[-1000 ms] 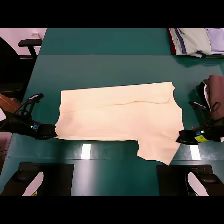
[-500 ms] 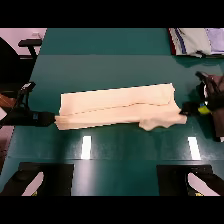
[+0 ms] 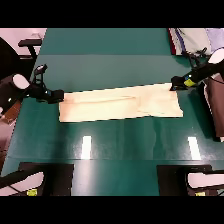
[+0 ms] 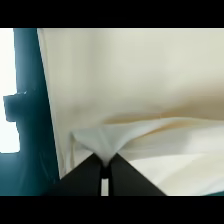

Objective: Fold the shirts.

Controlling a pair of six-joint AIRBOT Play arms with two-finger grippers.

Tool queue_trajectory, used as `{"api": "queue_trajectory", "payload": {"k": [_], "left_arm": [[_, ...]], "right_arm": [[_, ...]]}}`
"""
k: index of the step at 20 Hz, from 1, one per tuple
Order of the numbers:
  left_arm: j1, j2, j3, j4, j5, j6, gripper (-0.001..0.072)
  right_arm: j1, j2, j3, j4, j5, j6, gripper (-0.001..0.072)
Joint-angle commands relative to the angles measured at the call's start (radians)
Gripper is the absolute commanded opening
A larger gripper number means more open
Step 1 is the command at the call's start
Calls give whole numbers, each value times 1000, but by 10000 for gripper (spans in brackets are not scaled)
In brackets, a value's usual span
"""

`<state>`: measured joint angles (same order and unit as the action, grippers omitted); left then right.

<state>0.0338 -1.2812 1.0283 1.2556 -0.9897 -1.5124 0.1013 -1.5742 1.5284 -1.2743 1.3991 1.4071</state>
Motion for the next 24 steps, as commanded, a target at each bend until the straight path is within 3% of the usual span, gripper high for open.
{"api": "queue_trajectory", "payload": {"k": [1,2,3,4,6,7,8,11,13,14,15,16,20,24], "left_arm": [[1,-107,87,-8,32,3,27],[1,-106,87,-7,37,5,148],[1,-106,92,-7,41,5,516],[1,-106,96,-7,41,6,652],[1,-105,120,-6,10,6,652],[1,-105,143,-6,-27,6,651],[1,-105,167,-6,-65,6,603],[1,-89,192,-8,-128,28,39],[1,-87,191,-45,-150,28,25],[1,-87,192,-72,-162,28,25],[1,-87,192,-105,-173,28,25],[-6,-87,192,-133,-179,28,25],[-104,-87,192,-154,-131,18,25],[-213,-90,192,-163,-62,-35,25]], "right_arm": [[1,-103,119,6,-2,-2,19],[0,-122,139,34,-5,-3,51],[-11,-140,158,72,-6,-3,192],[-22,-155,176,126,-11,-6,333],[-58,-165,190,230,-11,-40,470],[-80,-162,190,265,5,-57,473],[-104,-162,190,272,33,-68,473],[-189,-149,143,277,125,-105,474],[-256,-128,50,288,117,-146,475],[-286,-125,6,289,106,-159,535],[-315,-127,-31,289,98,-160,665],[-346,-127,-75,293,84,-167,685],[-402,-131,-204,411,-14,-299,685],[-373,-211,-205,477,4,-317,685]]}}
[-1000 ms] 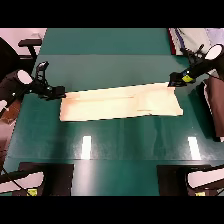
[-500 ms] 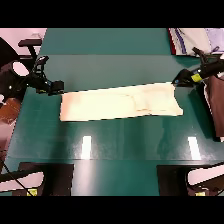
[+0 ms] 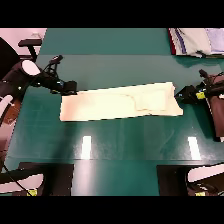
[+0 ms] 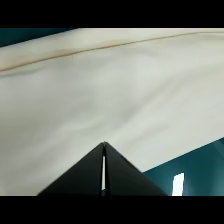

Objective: Fold the shirts.

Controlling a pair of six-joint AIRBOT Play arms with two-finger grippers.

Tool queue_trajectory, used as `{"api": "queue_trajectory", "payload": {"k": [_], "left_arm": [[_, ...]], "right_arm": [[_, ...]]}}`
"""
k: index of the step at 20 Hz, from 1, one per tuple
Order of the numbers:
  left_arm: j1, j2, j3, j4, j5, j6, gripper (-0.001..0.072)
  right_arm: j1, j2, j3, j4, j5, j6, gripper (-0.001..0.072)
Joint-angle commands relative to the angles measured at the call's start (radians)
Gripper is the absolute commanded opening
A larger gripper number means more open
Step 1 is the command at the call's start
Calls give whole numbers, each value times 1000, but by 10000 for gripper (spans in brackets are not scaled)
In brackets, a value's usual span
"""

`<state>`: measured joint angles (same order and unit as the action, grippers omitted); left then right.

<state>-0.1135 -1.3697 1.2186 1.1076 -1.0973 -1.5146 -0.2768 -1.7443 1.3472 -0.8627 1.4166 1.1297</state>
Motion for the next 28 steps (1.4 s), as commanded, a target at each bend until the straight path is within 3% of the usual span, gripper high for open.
{"api": "queue_trajectory", "payload": {"k": [1,6,9,12,22,28], "left_arm": [[-85,-2,1,-16,50,-34,24],[-163,-6,1,-17,134,-61,24],[-211,-44,19,-18,159,-77,24],[-261,-124,76,-21,173,-83,24],[-414,-492,413,-84,179,-84,24],[-439,-560,455,-83,195,-112,24]], "right_arm": [[19,-57,-24,90,-15,-48,684],[108,-84,5,134,-12,-75,660],[151,-84,82,127,22,-75,386],[172,-83,133,128,71,-75,19],[327,145,369,137,94,68,17],[494,160,558,137,67,110,17]]}}
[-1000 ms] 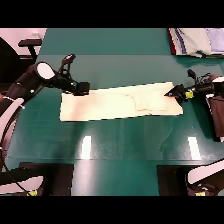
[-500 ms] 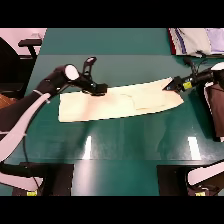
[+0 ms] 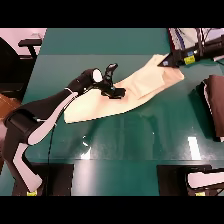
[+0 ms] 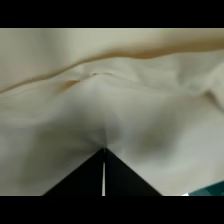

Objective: Fold the shirts.

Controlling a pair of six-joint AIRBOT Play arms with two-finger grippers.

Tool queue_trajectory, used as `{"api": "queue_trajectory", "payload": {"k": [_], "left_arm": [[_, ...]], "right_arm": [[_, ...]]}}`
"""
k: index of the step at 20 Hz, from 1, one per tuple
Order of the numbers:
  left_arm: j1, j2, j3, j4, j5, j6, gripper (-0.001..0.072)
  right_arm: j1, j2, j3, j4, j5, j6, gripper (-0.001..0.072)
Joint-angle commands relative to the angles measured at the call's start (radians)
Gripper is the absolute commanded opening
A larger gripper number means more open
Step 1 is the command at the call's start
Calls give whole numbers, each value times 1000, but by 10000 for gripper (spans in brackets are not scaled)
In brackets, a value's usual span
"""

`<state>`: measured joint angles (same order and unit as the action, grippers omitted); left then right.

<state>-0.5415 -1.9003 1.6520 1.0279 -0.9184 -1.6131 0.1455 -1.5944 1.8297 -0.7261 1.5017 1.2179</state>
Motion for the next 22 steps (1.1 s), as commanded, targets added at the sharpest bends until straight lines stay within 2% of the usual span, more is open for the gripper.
{"api": "queue_trajectory", "payload": {"k": [1,5,8,11,13,15,17,18,19,20,21,22], "left_arm": [[-11,-29,22,-3,24,-13,23],[-6,-29,32,4,36,-5,24],[52,-13,116,55,-98,-3,24],[163,90,166,190,-204,-3,24],[256,186,169,270,-241,-2,25],[355,286,169,327,-266,-2,25],[443,377,169,361,-271,-2,25],[481,415,169,364,-271,-2,25],[520,452,169,364,-273,-2,25],[549,481,169,364,-277,-2,25],[577,506,169,364,-282,-2,25],[601,529,169,364,-294,4,25]], "right_arm": [[93,10,85,0,-25,22,17],[170,6,90,0,-48,22,17],[214,2,90,0,-82,21,17],[272,-5,90,6,-120,21,17],[335,-39,90,76,-157,0,18],[438,-100,92,180,-239,-53,19],[577,-201,151,193,-341,-76,29],[650,-268,210,187,-393,-80,138],[714,-330,259,169,-448,-87,323],[758,-370,279,169,-493,-110,468],[785,-391,275,177,-515,-129,541],[793,-393,259,174,-502,-130,531]]}}
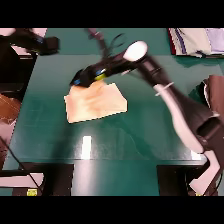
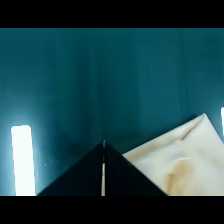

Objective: Fold the shirts.

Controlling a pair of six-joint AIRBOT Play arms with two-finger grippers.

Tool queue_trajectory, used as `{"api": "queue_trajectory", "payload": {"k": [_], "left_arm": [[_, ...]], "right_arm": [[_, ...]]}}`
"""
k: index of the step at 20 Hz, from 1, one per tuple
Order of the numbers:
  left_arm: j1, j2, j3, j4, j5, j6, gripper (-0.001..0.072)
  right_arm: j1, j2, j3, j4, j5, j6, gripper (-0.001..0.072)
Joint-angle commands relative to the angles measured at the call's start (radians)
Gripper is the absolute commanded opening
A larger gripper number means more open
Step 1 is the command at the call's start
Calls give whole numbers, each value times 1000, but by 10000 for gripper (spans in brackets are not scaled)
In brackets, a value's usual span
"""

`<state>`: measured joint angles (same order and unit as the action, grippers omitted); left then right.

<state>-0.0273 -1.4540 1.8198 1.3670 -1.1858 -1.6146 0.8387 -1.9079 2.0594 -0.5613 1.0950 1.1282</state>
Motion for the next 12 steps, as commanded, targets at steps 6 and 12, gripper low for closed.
{"api": "queue_trajectory", "payload": {"k": [6,12], "left_arm": [[117,128,-3,27,-113,70,25],[114,124,-48,-61,-142,76,26]], "right_arm": [[-126,133,-309,-237,61,27,482],[-454,262,-661,-188,86,83,484]]}}
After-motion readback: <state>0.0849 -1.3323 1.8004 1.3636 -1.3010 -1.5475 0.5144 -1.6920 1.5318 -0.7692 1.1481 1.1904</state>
